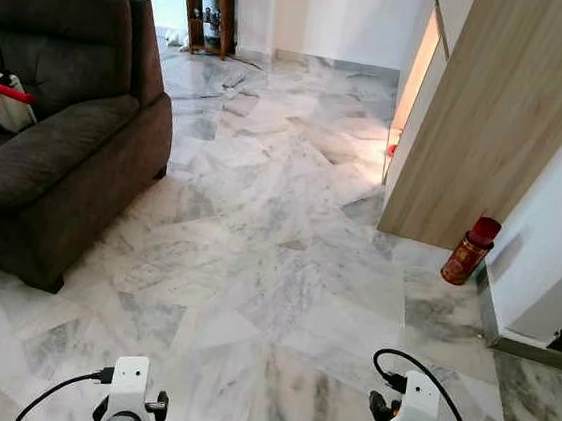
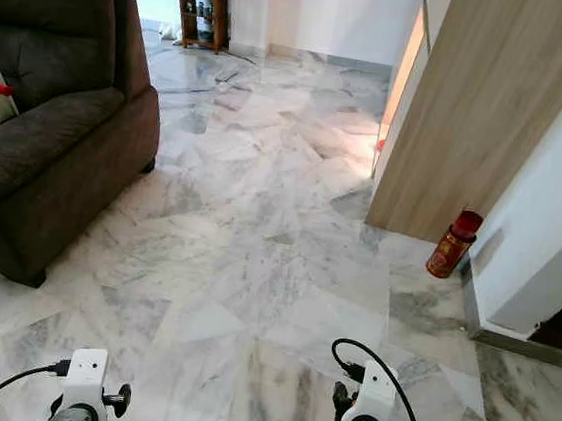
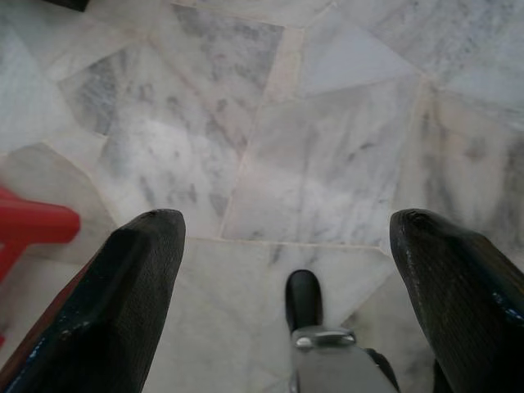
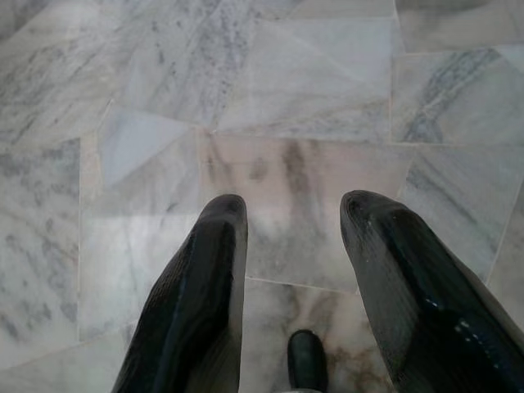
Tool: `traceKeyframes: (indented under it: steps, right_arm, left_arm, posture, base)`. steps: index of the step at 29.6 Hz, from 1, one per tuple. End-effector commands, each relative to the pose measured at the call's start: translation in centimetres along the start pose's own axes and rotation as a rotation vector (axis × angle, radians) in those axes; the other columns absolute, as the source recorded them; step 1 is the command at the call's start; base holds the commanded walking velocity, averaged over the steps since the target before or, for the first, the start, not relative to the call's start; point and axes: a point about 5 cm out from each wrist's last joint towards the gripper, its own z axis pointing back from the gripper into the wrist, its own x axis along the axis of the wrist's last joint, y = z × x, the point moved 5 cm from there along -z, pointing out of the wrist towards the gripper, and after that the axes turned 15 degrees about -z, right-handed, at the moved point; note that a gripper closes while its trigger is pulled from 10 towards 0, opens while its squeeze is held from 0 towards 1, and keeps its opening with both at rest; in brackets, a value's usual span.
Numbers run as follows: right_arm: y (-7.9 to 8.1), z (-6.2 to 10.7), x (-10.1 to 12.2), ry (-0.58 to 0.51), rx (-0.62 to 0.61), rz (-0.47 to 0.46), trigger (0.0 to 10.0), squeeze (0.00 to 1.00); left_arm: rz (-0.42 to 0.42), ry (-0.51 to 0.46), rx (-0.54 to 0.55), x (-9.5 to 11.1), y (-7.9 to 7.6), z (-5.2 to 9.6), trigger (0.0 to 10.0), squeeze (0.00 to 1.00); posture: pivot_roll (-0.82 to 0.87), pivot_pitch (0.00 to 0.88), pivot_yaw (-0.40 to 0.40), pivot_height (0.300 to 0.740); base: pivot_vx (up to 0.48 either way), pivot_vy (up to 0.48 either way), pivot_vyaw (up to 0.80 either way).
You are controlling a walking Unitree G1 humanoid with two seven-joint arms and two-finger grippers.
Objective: Picking trash to rubbish bin
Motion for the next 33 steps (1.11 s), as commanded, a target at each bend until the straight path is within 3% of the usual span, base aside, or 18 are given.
traceKeyframes:
  steps: [1,8,12,19,33]
  right_arm:
    - [-0.2,0.0,0.2,-0.005,-0.013,-0.024,10.0,0.00]
    - [-0.8,0.1,0.6,-0.014,-0.023,-0.029,10.0,0.00]
    - [-1.9,0.3,0.6,-0.007,-0.045,-0.005,10.0,0.00]
    - [-1.7,0.4,-0.2,0.014,-0.037,0.006,10.0,0.00]
    - [-0.7,0.6,-2.3,0.023,-0.027,-0.072,10.0,0.00]
  left_arm:
    - [0.002,0.002,0.020,-0.1,0.5,0.0,10.0,0.00]
    - [-0.002,-0.008,0.018,0.4,0.2,-0.1,10.0,0.00]
    - [0.002,-0.036,0.007,1.4,0.1,-0.3,10.0,0.00]
    - [0.008,-0.043,0.011,1.6,0.4,-0.3,10.0,0.00]
    - [-0.070,-0.028,0.002,0.5,1.6,-0.2,10.0,0.00]
  posture:
    - [-0.09,0.000,-0.018,0.740]
    - [-0.10,0.000,-0.037,0.740]
    - [-0.12,0.000,-0.056,0.740]
    - [-0.11,0.000,-0.034,0.740]
    - [-0.09,0.000,0.034,0.740]
  base:
    - [0.000,0.000,0.00]
    - [0.000,0.000,0.00]
    - [0.000,0.000,0.00]
    - [0.000,0.000,0.00]
    - [0.000,0.000,0.00]
